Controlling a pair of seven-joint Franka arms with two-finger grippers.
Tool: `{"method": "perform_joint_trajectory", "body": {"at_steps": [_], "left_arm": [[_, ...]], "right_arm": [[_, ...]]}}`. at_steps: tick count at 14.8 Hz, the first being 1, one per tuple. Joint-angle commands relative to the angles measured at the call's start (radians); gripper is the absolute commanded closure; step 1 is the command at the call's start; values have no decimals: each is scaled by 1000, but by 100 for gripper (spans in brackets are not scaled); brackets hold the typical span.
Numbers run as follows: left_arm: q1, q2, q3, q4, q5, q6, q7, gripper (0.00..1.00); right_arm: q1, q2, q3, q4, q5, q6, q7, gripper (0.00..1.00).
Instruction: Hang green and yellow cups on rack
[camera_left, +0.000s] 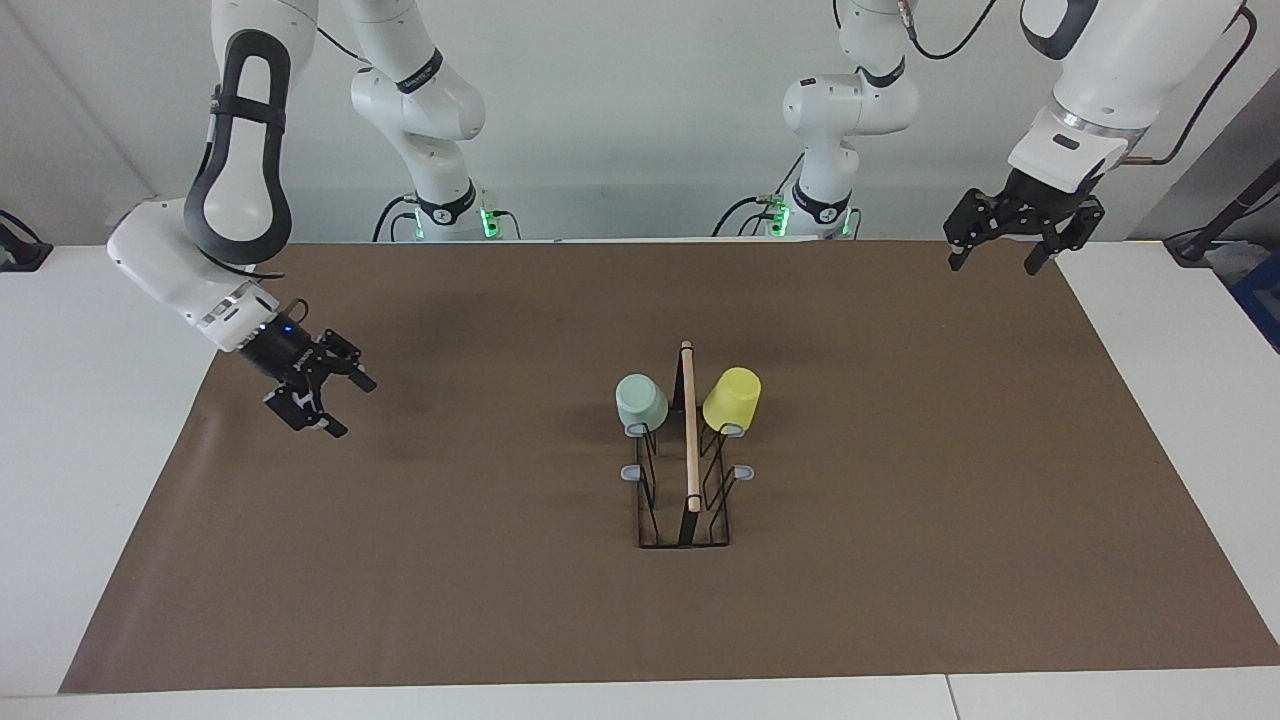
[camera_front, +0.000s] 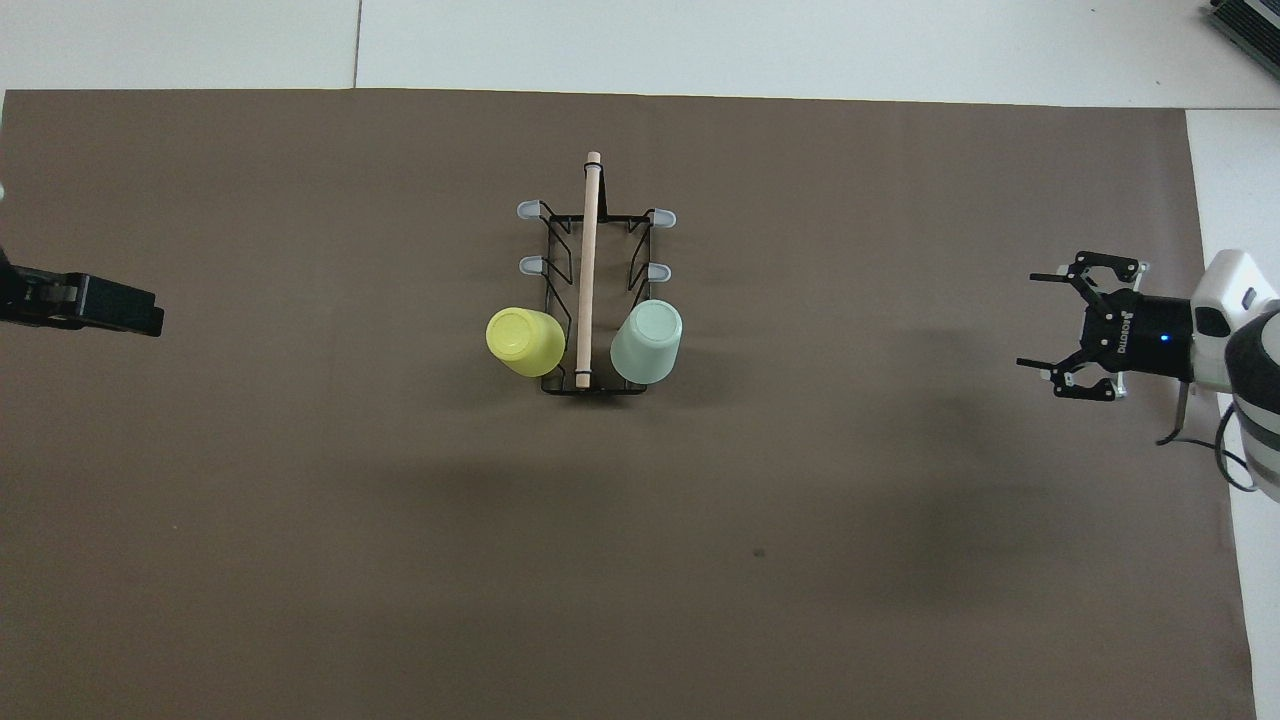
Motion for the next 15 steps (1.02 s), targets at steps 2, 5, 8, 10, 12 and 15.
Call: {"method": "perform_joint_trajectory", "body": {"at_steps": [2,5,8,10,12,15], "left_arm": [[-14,-30,6,-32,15,-27,-19,0],[-14,-32,5,-34,15,-27,-19,0],[-13,-32,5,-34,15,-27,-19,0],[-13,-32,5,-34,15,-27,-20,0],[-14,-32,5,-34,15,-33,-17,0],[-13,-32,5,-32,15,-38,-16,0]], "right_arm": [[-18,4,10,70,-355,110,239,0],[5,-18,15,107,-526,118,470,0],[95,-41,16,116,-663,117,752,0],[157,-51,18,114,-768,106,967,0],[218,-55,19,113,-836,89,1151,0],[296,-65,19,107,-861,69,1378,0]]}}
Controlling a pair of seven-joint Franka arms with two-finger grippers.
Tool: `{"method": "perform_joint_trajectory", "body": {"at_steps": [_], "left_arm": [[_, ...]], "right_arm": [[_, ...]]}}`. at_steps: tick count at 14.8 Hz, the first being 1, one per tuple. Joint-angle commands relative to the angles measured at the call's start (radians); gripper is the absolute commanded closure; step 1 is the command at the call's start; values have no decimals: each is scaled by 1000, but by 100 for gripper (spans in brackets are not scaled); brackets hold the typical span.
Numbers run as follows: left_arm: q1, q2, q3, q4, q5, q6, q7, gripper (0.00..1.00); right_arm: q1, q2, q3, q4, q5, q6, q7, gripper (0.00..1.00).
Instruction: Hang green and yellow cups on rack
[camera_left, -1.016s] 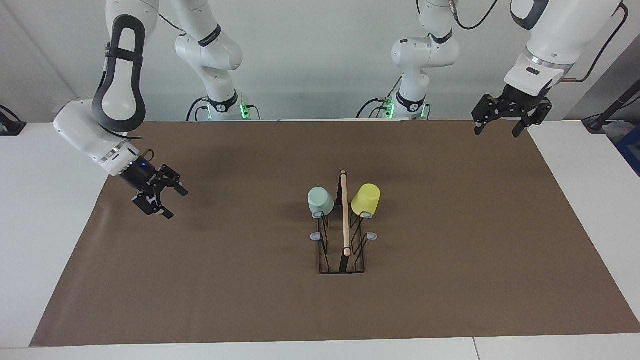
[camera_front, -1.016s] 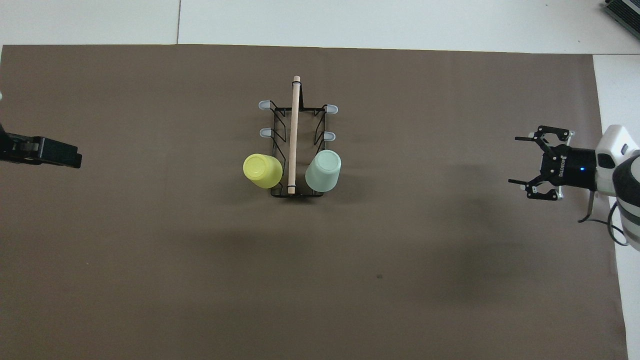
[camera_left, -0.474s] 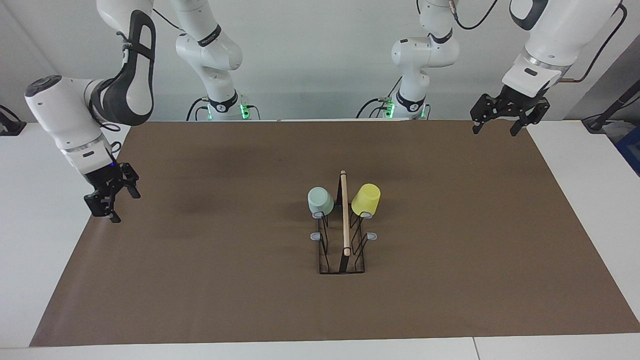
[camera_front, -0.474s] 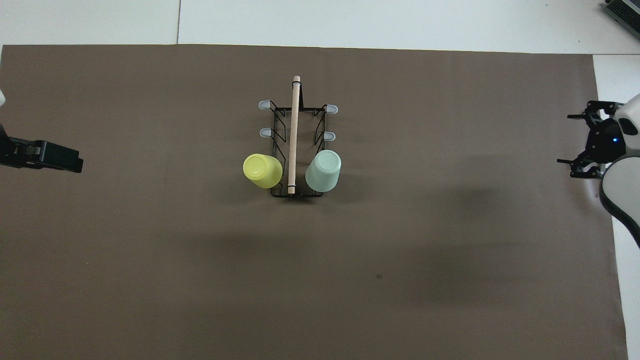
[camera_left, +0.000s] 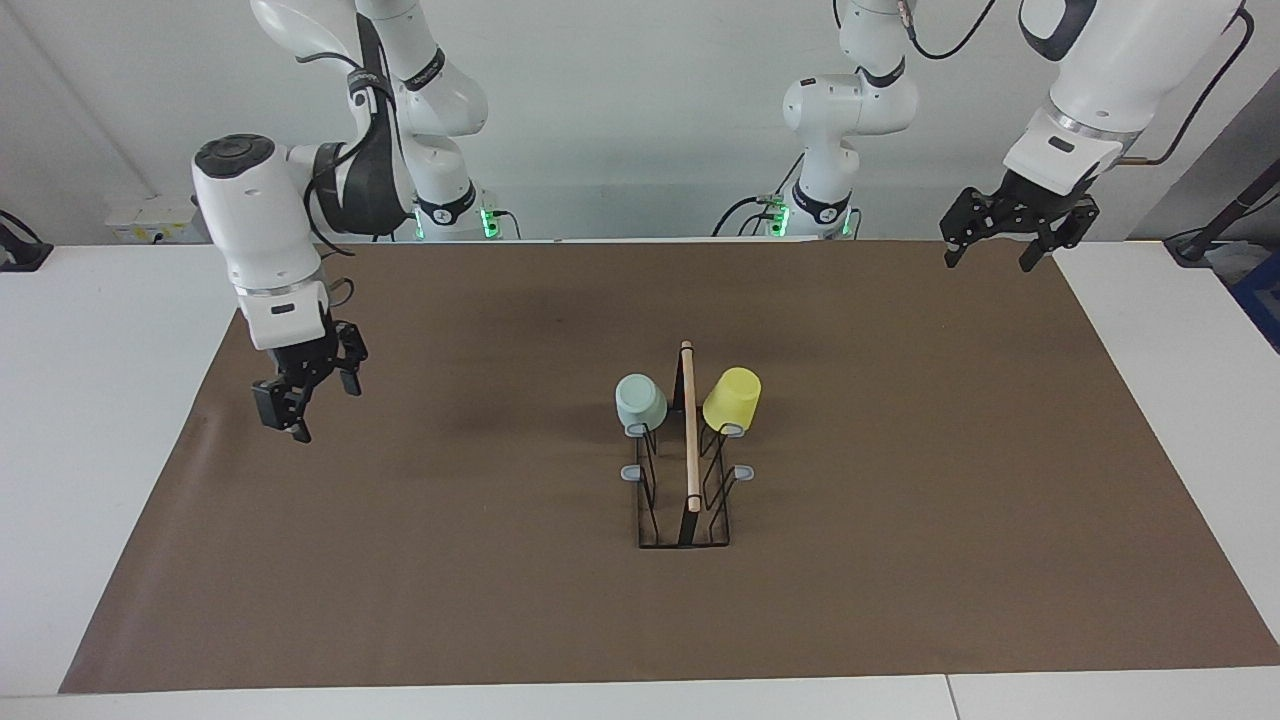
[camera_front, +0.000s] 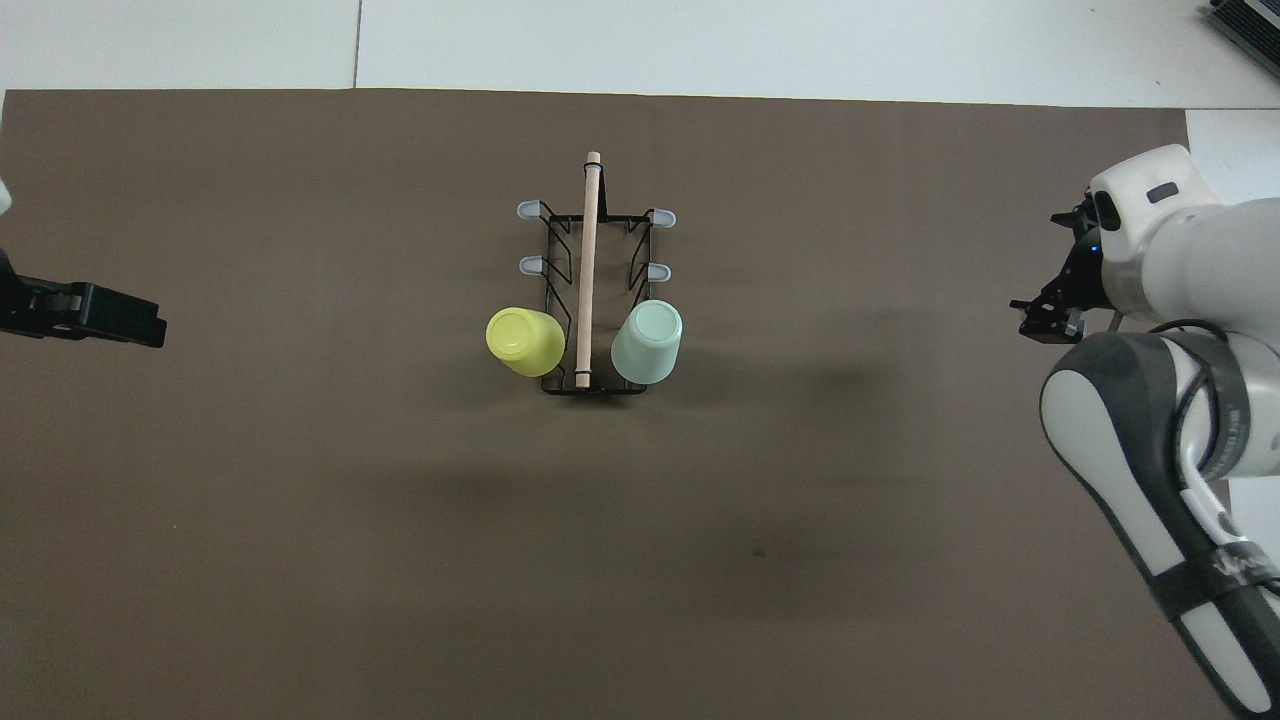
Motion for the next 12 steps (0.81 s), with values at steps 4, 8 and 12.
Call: {"method": "perform_joint_trajectory", "body": {"at_steps": [4,8,12], "left_arm": [[-11,-33,5,-33,15,-12,-6,0],[-11,-33,5,-33,15,-10,-4,0],[-10,-33,5,-35,15,-6,-4,0]], "right_arm": [[137,-32,0,-7,-50,-92,540,0],[210,-53,9,13,-33,-169,1017,0],[196,-49,6,224,-23,-469,1277,0]]}}
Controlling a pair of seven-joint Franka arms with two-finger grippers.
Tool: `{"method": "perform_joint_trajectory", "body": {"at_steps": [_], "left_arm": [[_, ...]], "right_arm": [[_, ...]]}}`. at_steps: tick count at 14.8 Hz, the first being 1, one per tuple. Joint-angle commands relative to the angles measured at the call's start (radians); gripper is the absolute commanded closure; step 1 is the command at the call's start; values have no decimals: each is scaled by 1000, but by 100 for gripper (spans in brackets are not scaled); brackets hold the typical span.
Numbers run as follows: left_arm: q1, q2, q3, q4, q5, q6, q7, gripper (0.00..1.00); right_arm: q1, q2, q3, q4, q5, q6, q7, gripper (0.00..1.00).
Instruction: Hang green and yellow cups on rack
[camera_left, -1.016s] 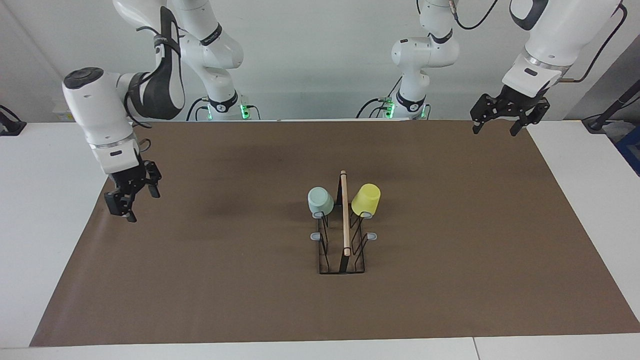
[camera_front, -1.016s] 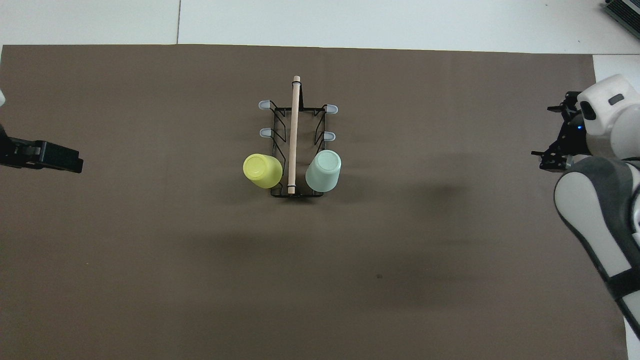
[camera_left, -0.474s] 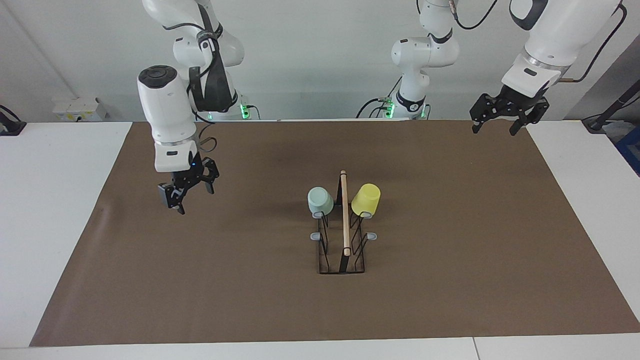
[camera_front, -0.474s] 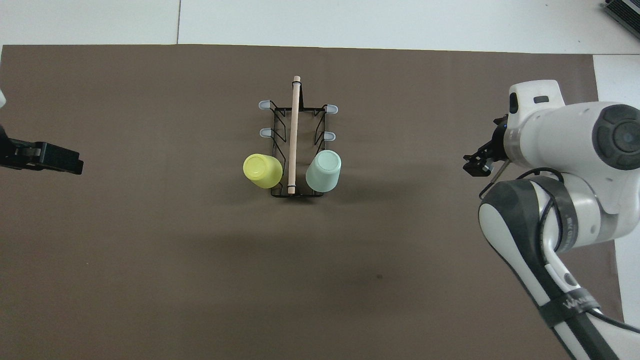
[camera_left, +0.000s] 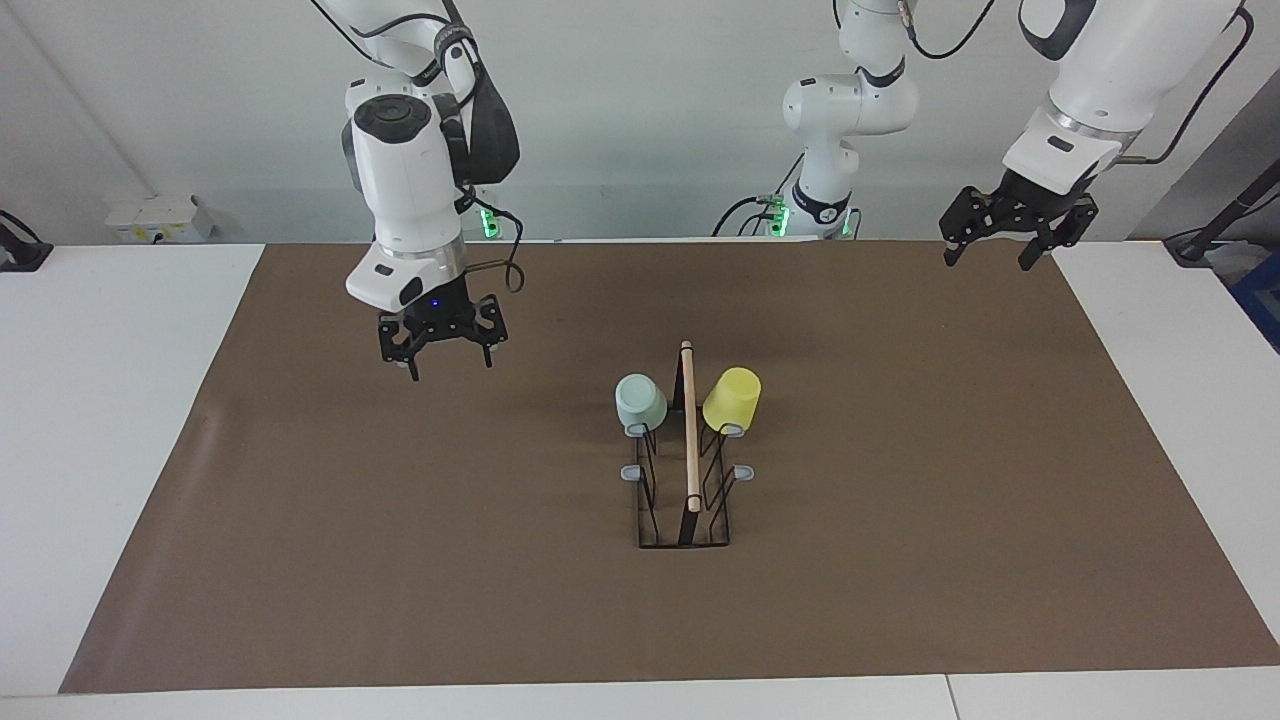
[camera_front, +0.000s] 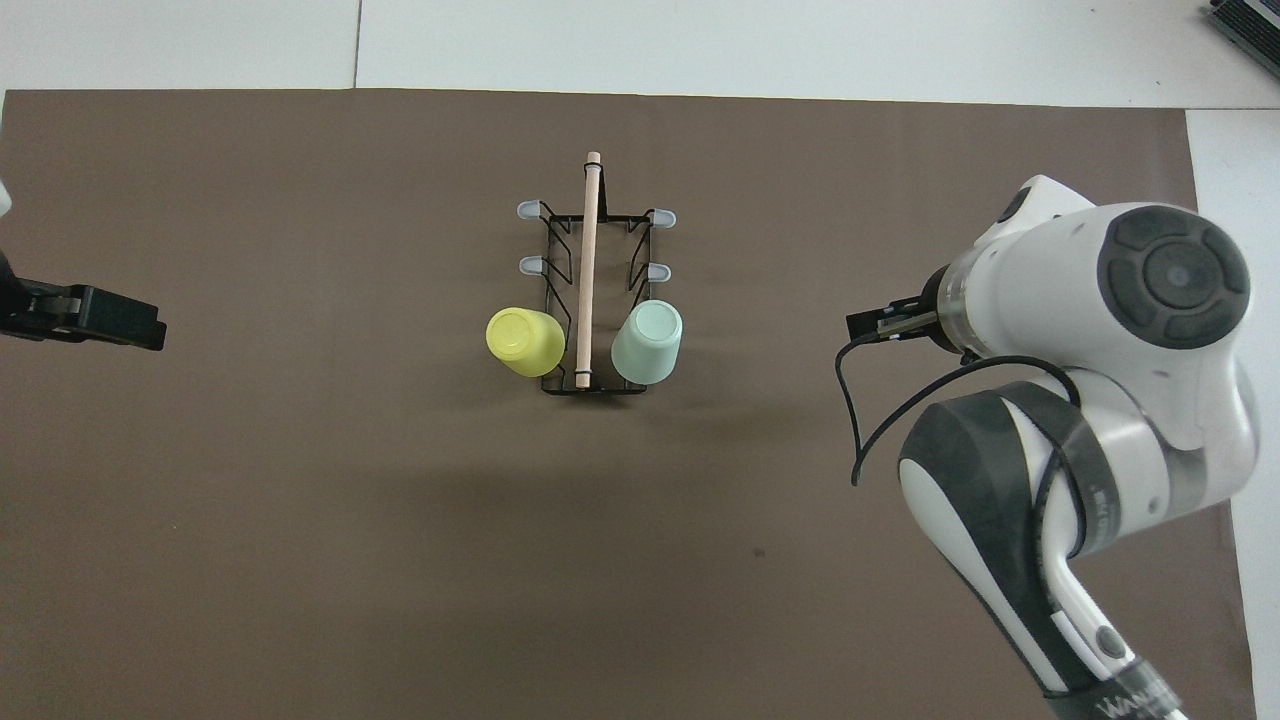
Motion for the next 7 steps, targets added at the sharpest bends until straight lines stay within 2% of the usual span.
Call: {"method": "perform_joint_trajectory", "body": {"at_steps": [1,5,7], "left_arm": [[-11,-31,5,-36,15,2,-4,0],[-11,-40,5,-58,15,5,-4,0],[-12,-40,5,-56,15,5,-7,0]], "right_arm": [[-25,7,-19,162,35,-212,71,0],[22,-5,-191,264,58,-401,7,0],[6,-4,-212,287,57,-463,-94,0]]}}
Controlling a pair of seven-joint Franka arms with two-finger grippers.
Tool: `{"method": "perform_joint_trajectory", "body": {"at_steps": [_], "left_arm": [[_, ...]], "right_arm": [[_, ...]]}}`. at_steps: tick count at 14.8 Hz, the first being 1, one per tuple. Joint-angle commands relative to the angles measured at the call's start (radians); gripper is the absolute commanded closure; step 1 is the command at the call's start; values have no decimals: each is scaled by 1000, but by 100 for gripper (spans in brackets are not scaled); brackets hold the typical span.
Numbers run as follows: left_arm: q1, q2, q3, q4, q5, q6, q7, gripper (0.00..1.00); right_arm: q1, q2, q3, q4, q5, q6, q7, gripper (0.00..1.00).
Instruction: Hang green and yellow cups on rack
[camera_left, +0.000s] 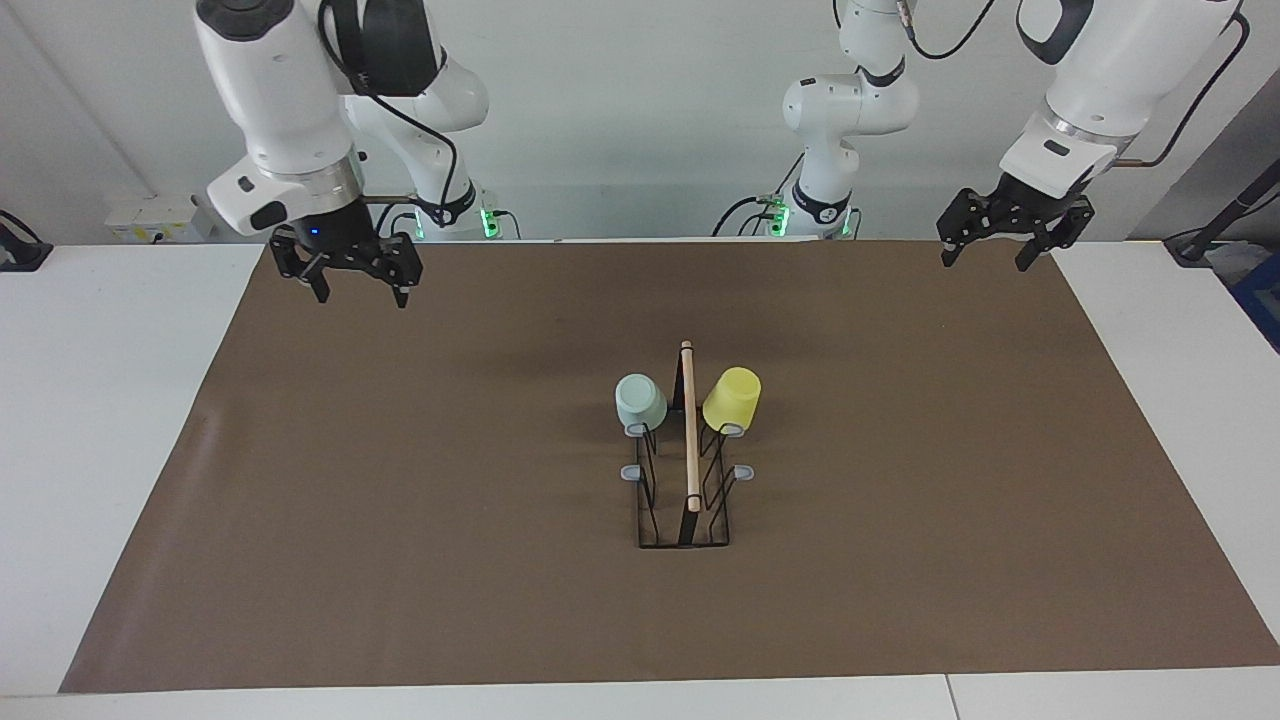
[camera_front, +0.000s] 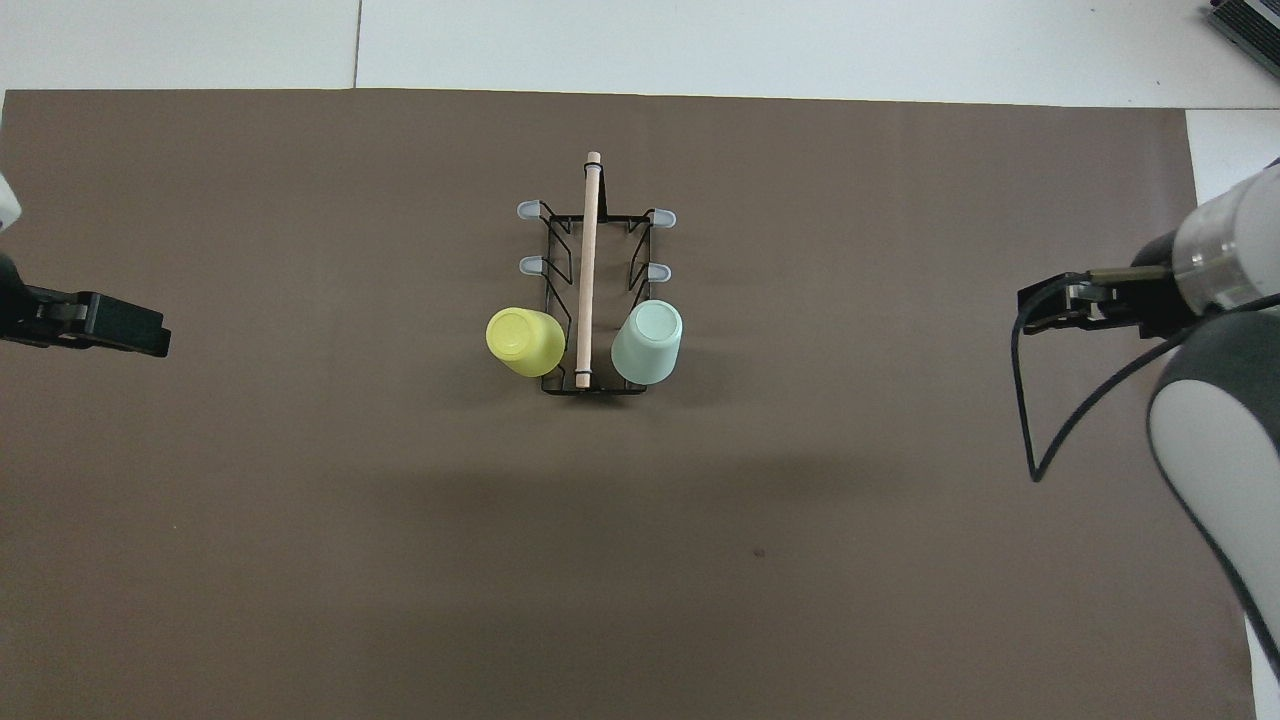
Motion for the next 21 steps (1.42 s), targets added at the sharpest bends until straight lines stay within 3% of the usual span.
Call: {"method": "perform_joint_trajectory", "body": {"at_steps": [1,7,11,21], "left_arm": [[-12,-33,5,-36,15,3,-7,0],[-11,-33,5,-36,15,3,-7,0],[-12,-33,5,-36,15,3,-7,0],[-4,-33,5,-32,15,8,-3,0]], "right_arm": [[-33,9,-25,28,25,-70,-104,0],[-47,-9,-20,2,33,-73,-109,0],[-58,-2,-25,71,122,-148,-98,0],[-52,-6,-20,62,35,-137,-103,0]]}}
